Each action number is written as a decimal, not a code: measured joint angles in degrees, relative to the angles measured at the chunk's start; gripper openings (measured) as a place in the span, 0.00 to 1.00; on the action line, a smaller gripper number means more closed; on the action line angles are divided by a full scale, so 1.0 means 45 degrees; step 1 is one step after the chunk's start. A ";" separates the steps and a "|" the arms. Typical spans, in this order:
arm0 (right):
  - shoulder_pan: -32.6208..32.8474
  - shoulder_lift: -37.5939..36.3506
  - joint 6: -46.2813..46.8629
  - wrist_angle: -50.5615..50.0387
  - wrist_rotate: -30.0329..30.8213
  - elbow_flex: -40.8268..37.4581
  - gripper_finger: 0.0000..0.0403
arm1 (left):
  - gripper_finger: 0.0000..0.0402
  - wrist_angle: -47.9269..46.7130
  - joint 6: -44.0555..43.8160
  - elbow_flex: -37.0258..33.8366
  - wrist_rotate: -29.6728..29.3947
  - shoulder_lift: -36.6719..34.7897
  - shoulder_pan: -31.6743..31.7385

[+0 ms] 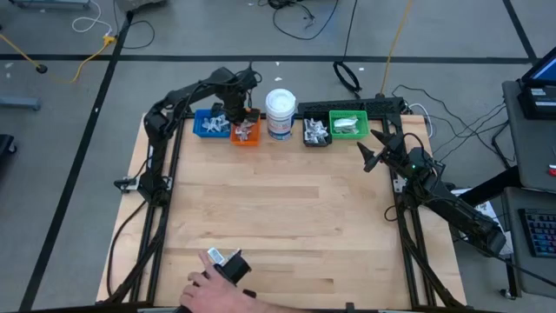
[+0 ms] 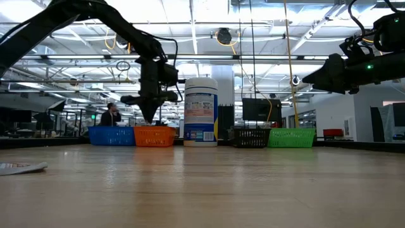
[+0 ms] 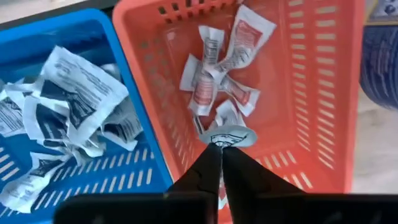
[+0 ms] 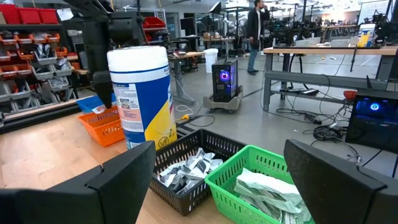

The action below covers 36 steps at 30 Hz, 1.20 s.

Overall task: Pick & Place First Aid Supplies
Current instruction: Put the ointment pack into the orange bin

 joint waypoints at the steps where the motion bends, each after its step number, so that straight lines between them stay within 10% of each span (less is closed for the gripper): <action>1: 0.0000 0.0000 0.0000 0.0000 0.0000 0.0003 0.87 | 0.06 0.0012 -0.0070 0.0010 -0.0110 0.0016 -0.0001; 19: -0.0001 0.0000 0.0000 0.0001 0.0000 0.0000 0.87 | 0.64 -0.1146 0.0018 0.0010 0.0078 -0.0022 -0.0170; 36: -0.0004 0.0000 0.0000 0.0000 0.0000 -0.0001 0.87 | 0.61 0.1048 -0.2013 -0.4201 -0.0748 -0.4502 -0.4652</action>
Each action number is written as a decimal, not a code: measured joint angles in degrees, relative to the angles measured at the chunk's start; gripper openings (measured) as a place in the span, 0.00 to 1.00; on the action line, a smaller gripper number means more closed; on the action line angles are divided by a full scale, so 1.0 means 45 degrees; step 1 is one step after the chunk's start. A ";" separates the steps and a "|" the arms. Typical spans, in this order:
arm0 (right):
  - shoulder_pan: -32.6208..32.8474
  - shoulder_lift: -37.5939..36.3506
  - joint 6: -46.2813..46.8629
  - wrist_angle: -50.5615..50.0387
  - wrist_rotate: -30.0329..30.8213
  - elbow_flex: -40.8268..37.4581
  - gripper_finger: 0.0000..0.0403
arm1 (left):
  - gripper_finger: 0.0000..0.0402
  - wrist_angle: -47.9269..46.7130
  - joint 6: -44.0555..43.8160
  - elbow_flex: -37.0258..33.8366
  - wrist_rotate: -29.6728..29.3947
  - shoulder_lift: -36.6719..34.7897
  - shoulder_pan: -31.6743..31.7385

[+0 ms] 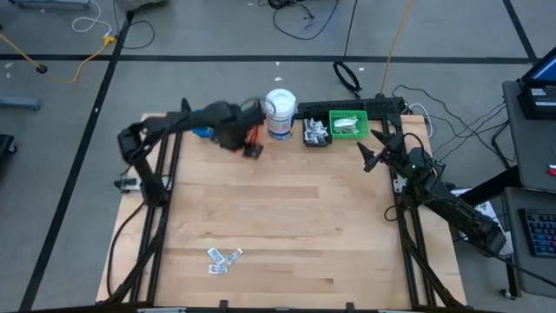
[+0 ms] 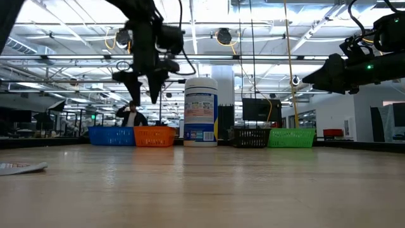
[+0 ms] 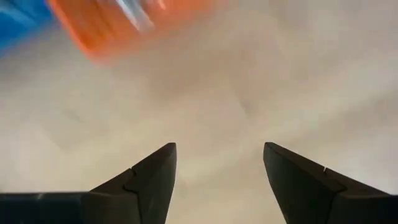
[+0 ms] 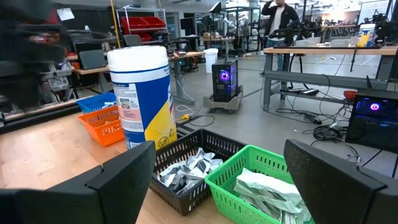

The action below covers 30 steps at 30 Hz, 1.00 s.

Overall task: Pick & Place First Aid Supplies
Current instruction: Put the ointment pack into the orange bin

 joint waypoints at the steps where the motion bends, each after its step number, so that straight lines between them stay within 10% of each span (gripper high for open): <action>1: 0.0005 0.0000 0.0000 -0.0005 0.0000 0.0000 0.87 | 0.61 0.0174 -0.0225 -0.0386 0.0184 -0.0330 -0.0503; 16: 0.0005 -0.0004 0.0000 0.0000 0.0000 0.0000 0.87 | 0.61 0.3064 -0.5980 -0.3176 0.0966 -0.1805 -0.8630; 30: 0.0004 0.0000 0.0000 -0.0015 0.0005 0.0001 0.87 | 0.61 0.4420 -0.8083 -0.3434 0.2168 0.0054 -1.1430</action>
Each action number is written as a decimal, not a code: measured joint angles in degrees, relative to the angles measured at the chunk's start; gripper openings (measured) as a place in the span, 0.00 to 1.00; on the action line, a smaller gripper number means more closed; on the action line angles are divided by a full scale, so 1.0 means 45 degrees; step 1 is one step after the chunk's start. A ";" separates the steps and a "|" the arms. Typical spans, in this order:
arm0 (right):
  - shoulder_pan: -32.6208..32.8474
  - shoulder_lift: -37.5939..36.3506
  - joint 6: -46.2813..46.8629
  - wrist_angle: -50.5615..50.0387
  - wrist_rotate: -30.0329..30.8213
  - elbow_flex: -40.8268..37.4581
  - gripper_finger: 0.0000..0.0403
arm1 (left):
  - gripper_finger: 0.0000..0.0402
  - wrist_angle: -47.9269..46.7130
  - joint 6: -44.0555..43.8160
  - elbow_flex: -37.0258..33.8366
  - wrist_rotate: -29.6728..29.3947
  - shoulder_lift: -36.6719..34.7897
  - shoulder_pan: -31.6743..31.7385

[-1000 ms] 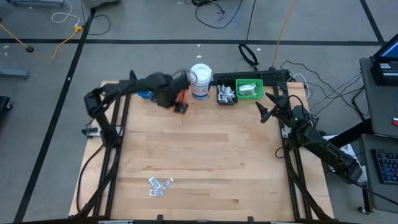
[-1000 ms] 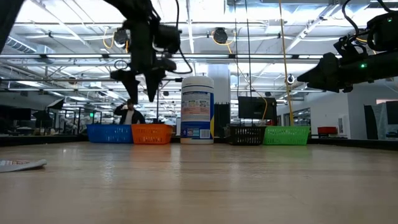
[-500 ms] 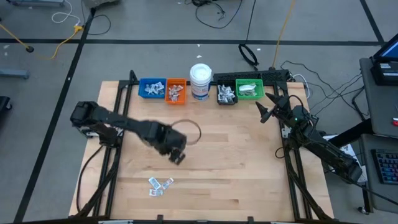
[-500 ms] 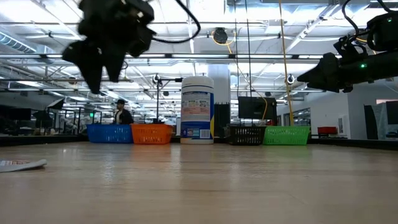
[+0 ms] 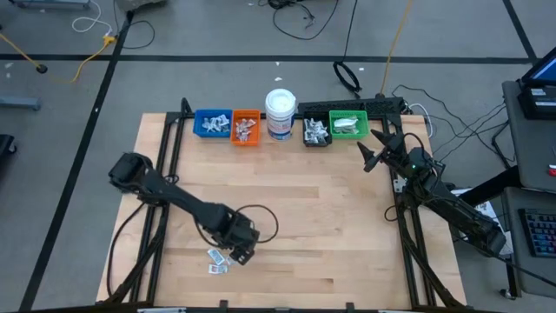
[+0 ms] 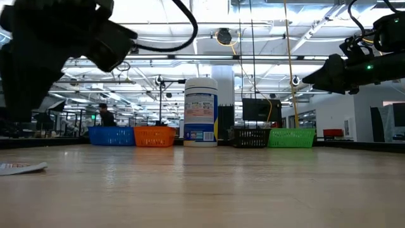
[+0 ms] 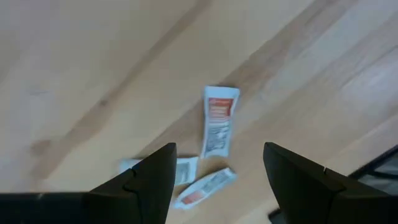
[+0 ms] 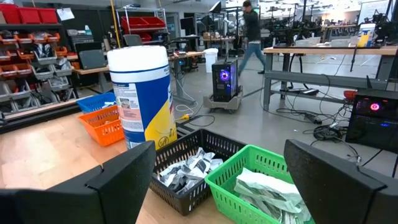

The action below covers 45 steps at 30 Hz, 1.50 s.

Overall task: Pick & Place First Aid Supplies
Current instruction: Put the ointment pack into the orange bin

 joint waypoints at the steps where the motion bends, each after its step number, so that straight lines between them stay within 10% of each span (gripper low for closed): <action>1: 0.0001 0.0000 0.0000 0.0047 0.0000 0.0004 0.87 | 0.61 0.0083 -0.0042 0.0004 0.0051 0.0145 -0.0092; 16: 0.0001 -0.0005 0.0000 0.0039 0.0000 0.0001 0.87 | 0.58 0.0842 0.0168 0.0235 0.0408 0.1927 -0.0574; 30: -0.0002 -0.0005 0.0000 0.0039 0.0000 0.0002 0.87 | 0.02 0.0939 0.0144 0.0053 0.0350 0.1939 -0.0573; 45: 0.0001 -0.0003 0.0000 0.0039 0.0000 0.0001 0.87 | 0.00 -0.2270 0.2176 0.0022 -0.0241 -0.1126 0.0659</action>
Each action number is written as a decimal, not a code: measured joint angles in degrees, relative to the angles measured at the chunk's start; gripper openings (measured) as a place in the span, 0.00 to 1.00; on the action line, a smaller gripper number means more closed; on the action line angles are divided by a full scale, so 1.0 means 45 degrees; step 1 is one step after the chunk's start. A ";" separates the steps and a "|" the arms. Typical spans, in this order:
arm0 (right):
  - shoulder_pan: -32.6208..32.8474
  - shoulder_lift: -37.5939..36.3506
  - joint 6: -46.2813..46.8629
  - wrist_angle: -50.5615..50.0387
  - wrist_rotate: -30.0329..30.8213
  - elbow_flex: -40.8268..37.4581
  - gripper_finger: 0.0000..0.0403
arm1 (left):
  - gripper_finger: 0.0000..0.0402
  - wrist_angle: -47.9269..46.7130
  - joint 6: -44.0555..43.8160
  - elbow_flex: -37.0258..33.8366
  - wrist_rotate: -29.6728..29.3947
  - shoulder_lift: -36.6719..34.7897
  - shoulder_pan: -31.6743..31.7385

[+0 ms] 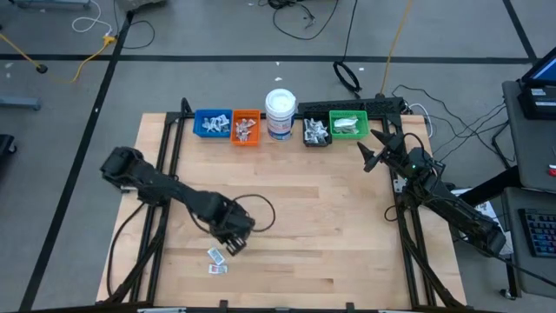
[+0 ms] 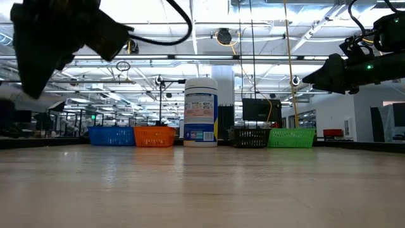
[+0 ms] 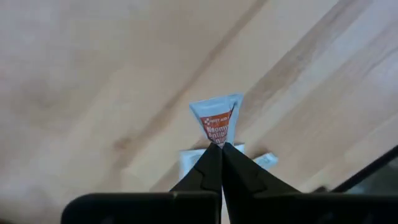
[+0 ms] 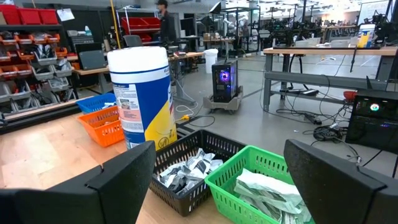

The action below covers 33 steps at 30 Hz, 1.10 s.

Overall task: Pick & Place First Aid Supplies
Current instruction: Put the ointment pack into the orange bin

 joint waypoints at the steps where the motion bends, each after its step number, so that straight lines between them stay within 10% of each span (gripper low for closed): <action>1: -0.0002 0.0000 0.0000 0.0000 -0.0003 0.0001 0.87 | 0.00 -0.0272 0.0322 0.0002 -0.0122 -0.0252 0.0142; 9: -0.0004 0.0002 0.0000 0.0000 0.0000 -0.0001 0.87 | 0.00 -0.1979 0.3589 0.0002 -0.0755 -0.1517 0.1820; 18: -0.0004 0.0003 0.0000 0.0000 -0.0004 0.0003 0.87 | 0.00 -0.3463 0.6647 0.0917 -0.1397 -0.1430 0.6883; 33: 0.0000 0.0003 0.0000 0.0000 0.0000 -0.0002 0.87 | 0.00 -0.4497 1.1375 0.6237 -0.2707 0.3489 1.3302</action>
